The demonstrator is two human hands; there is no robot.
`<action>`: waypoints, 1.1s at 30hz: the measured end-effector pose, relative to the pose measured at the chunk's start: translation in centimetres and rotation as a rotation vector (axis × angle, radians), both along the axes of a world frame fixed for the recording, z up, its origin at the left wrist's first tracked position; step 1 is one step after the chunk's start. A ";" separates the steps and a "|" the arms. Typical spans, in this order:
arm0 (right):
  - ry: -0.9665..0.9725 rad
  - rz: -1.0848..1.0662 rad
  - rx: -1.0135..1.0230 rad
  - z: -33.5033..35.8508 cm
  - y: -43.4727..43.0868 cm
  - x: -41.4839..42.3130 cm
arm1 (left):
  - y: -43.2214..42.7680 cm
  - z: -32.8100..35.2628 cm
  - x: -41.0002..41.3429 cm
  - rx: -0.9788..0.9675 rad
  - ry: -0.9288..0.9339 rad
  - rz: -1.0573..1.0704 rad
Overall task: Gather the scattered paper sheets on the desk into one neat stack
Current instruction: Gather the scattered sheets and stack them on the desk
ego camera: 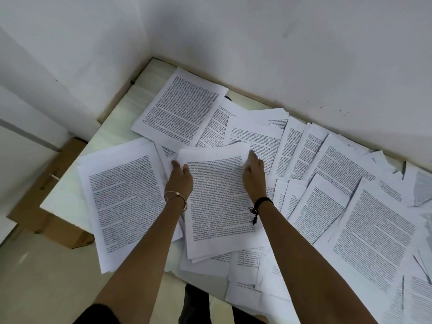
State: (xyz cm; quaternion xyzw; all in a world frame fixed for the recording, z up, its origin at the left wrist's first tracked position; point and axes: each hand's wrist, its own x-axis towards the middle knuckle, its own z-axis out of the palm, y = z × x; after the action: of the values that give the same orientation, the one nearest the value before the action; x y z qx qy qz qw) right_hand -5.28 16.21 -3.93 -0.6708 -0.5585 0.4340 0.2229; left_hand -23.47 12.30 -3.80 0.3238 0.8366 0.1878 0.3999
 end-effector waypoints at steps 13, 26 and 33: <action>0.240 -0.141 -0.152 0.1 -3.3 2.2 | -4.3 1.3 -0.2 0.159 -0.349 0.142; 0.118 0.392 -0.261 2.7 -5.5 -12.2 | -10.2 2.2 -13.4 0.258 -0.100 0.456; -0.187 0.528 -0.125 0.8 -9.6 -16.5 | -13.4 1.3 -16.0 0.125 0.126 0.476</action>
State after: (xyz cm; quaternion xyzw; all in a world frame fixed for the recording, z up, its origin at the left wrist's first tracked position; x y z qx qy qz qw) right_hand -21.77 6.59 -3.12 -0.5516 -0.7041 0.4470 0.0078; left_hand -39.47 -1.10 -2.45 0.1532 0.8993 0.3076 0.2705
